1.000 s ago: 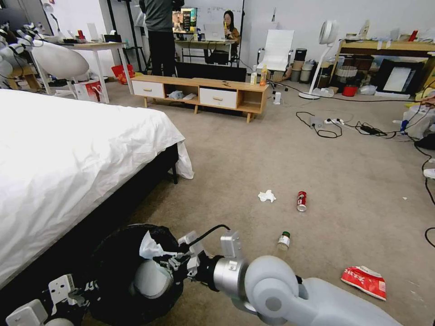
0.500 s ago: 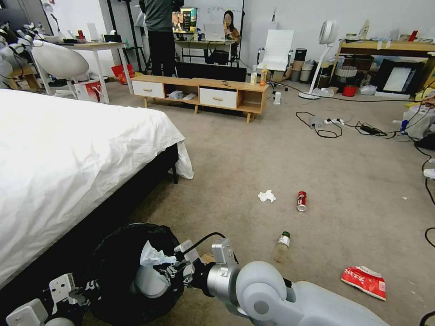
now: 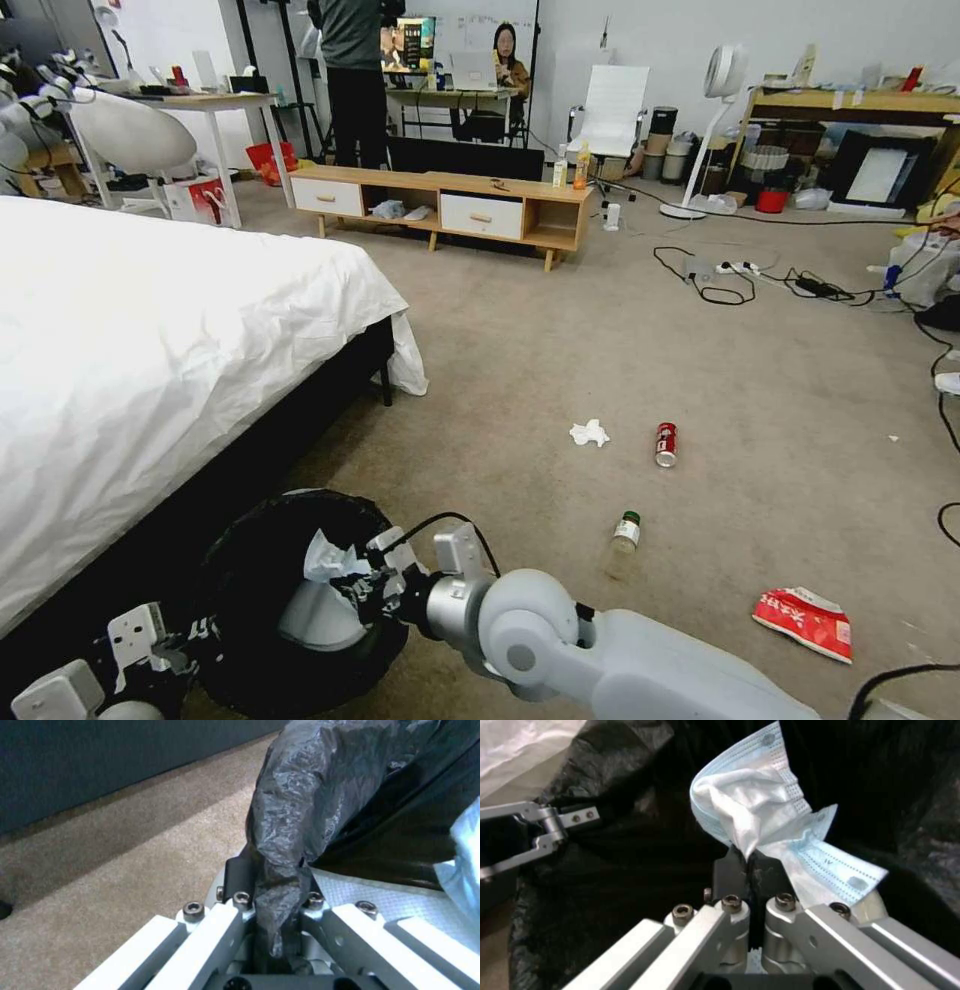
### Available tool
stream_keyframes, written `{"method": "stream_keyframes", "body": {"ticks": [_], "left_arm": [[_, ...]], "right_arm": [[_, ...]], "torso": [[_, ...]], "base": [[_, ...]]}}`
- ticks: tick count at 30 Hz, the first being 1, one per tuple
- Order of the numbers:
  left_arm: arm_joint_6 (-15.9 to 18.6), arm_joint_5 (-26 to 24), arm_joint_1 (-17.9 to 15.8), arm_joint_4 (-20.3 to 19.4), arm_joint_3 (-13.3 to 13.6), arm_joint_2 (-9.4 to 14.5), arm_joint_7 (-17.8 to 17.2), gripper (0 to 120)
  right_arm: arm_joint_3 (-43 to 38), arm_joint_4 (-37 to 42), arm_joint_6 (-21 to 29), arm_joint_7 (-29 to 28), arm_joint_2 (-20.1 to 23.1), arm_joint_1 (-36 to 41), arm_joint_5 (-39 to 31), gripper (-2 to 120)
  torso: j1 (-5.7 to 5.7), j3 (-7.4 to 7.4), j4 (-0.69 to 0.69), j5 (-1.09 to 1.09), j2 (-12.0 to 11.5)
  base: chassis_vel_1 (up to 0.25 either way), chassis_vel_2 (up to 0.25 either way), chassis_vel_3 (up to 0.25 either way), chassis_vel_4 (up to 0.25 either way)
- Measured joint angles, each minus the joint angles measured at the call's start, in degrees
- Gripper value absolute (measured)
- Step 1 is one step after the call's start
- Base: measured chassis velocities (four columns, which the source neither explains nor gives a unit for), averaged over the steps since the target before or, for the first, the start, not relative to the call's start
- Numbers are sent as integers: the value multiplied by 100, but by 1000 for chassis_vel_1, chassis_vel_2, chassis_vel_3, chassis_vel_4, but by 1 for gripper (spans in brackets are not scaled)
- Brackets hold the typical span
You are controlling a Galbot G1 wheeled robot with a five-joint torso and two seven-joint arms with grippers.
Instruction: Pick up the trash bin and place the garbage on the floor into it.
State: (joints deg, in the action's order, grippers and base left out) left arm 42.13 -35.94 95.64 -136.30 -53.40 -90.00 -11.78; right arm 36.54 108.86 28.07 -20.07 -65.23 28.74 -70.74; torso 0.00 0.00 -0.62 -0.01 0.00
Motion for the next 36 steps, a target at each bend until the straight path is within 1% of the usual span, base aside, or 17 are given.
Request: {"method": "stream_keyframes", "body": {"ticks": [2, 3, 4, 6, 7, 10, 13, 14, 16, 18, 19, 20, 23, 24, 27, 30, 36], "left_arm": [[0, -4, -11, 17, -1, 1, 0, 2], [0, -4, -21, 33, 3, 1, 0, 2], [0, -4, -21, 33, 3, 1, 0, 2], [0, -4, -39, 62, 10, 3, 0, 2], [0, -4, -53, 86, 12, 8, 0, 2], [0, -4, -60, 100, 13, 11, 0, 2], [0, -2, -66, 122, 26, 13, 0, 2], [0, -2, -66, 122, 26, 13, 0, 2], [0, -1, -75, 128, 26, 16, 0, 2], [0, -2, -78, 129, 26, 17, 0, 2], [0, -2, -81, 137, 27, 19, 0, 2], [0, -2, -81, 137, 27, 19, 0, 2], [0, 2, -83, 165, 31, 17, -1, 2], [0, 2, -83, 165, 31, 17, -1, 2], [0, 35, -83, 169, 60, -2, -1, 2], [0, 58, -81, 173, 76, -18, -1, 2], [0, 97, -70, 175, 88, -44, 2, 2]], "right_arm": [[0, 18, 1, 0, 1, -12, -3, 0], [-5, 48, 1, -1, 5, -19, -9, 7], [-5, 48, 1, -1, 5, -19, -9, 7], [-46, 111, 4, -13, 10, -22, -22, 16], [-91, 156, 5, -25, 20, -27, -40, 24], [-121, 191, 6, -31, 34, -35, -57, 27], [-215, 334, 18, -75, 117, -51, -116, 45], [-215, 334, 18, -75, 117, -51, -116, 45], [-267, 449, 58, -116, 185, -51, -161, 55], [-277, 480, 63, -130, 202, -49, -167, 58], [-301, 560, 72, -155, 250, -37, -177, 67], [-301, 560, 72, -155, 250, -37, -177, 67], [-378, 725, 99, -203, 386, -3, -201, 82], [-378, 725, 99, -203, 386, -3, -201, 82], [-466, 851, 110, -217, 498, 38, -207, 94], [-518, 915, 112, -234, 541, 73, -207, 99], [-768, 1131, 121, -247, 637, 159, -214, 100]], "torso": [[0, 0, -1, 0, 0], [0, 0, 0, 0, 0], [0, 0, 0, 0, 0], [0, 0, 0, 0, 0], [0, 0, 0, 0, 0], [0, 0, 0, 0, 0], [0, 0, 0, 1, 0], [0, 0, 0, 1, 0], [0, 0, -1, 0, 0], [0, 0, -1, 1, 0], [0, 0, 0, 1, 0], [0, 0, 0, 1, 0], [0, 0, 0, 1, 0], [0, 0, 0, 1, 0], [0, 0, -1, 1, 0], [0, 0, 0, 1, 0], [0, 0, 0, 1, 0]], "base": [[0, 0, 0, 0], [0, 0, 0, 0], [0, 0, 0, 0], [0, 0, 0, 0], [0, 0, 0, 0], [0, 0, 0, 0], [0, 0, 0, 0], [0, 0, 0, 0], [0, 0, 0, 0], [0, 0, 0, 0], [0, 0, 0, 0], [0, 0, 0, 0], [0, 0, 0, 0], [0, 0, 0, 0], [0, 0, 0, 0], [0, 0, 0, 0], [0, 0, 0, 0]]}}
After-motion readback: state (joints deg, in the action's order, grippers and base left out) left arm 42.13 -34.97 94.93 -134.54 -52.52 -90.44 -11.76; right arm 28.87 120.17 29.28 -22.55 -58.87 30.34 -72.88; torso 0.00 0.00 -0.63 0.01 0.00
